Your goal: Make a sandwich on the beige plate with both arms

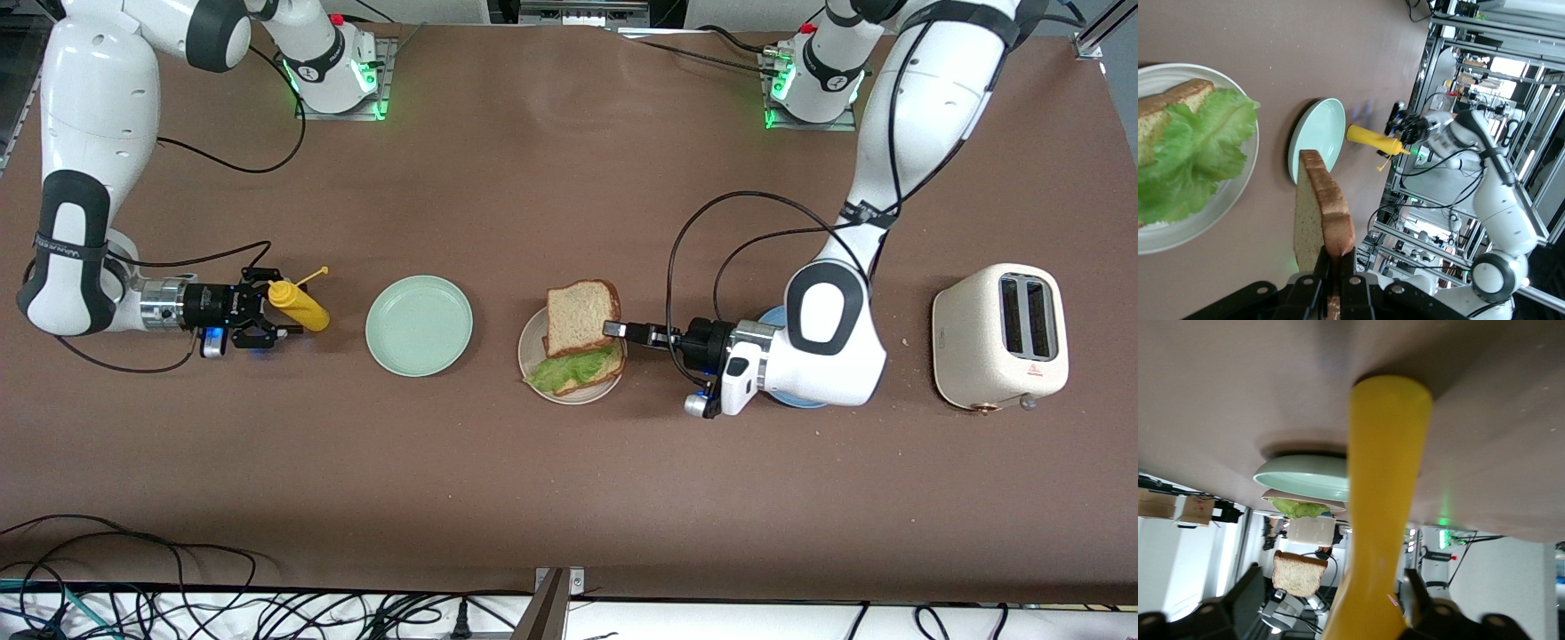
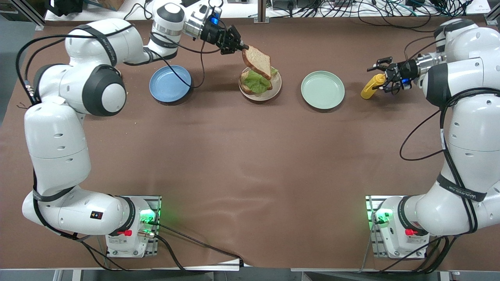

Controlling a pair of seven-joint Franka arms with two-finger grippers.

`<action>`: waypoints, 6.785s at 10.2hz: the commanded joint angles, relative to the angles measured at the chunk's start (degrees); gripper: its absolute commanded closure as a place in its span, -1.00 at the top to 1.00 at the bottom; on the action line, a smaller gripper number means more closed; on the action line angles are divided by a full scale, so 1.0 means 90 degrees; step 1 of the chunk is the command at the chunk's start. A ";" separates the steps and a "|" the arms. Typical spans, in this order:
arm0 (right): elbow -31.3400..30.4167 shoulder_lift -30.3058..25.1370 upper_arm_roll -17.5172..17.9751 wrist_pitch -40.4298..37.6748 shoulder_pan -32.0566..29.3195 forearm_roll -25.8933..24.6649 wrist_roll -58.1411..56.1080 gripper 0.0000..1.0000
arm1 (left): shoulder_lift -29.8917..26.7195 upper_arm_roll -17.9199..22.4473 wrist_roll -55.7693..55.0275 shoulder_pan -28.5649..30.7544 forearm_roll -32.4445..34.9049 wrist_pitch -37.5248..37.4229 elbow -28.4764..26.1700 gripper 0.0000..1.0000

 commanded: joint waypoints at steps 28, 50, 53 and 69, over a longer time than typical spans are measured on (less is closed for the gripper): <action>0.3832 -0.2969 -0.0560 0.0613 0.1871 -0.7315 -0.1249 1.00 | 0.0558 0.0063 0.1328 0.0037 0.0054 0.1615 -0.0132 1.00; 0.1403 -0.5351 0.5005 0.1794 -0.1710 -0.9132 -0.0195 1.00 | -0.0937 0.0356 -0.1028 0.2128 0.7742 -0.0201 0.0942 1.00; 0.1029 -0.5675 0.5737 0.1727 -0.2383 -0.9074 0.0109 1.00 | -0.1149 0.0346 -0.1008 0.2088 0.7753 -0.0211 0.0952 1.00; 0.1420 -0.5255 0.5612 0.1629 -0.2405 -0.8673 -0.0486 1.00 | -0.4491 -0.0347 0.0305 0.2185 0.8388 -0.1578 -0.1041 1.00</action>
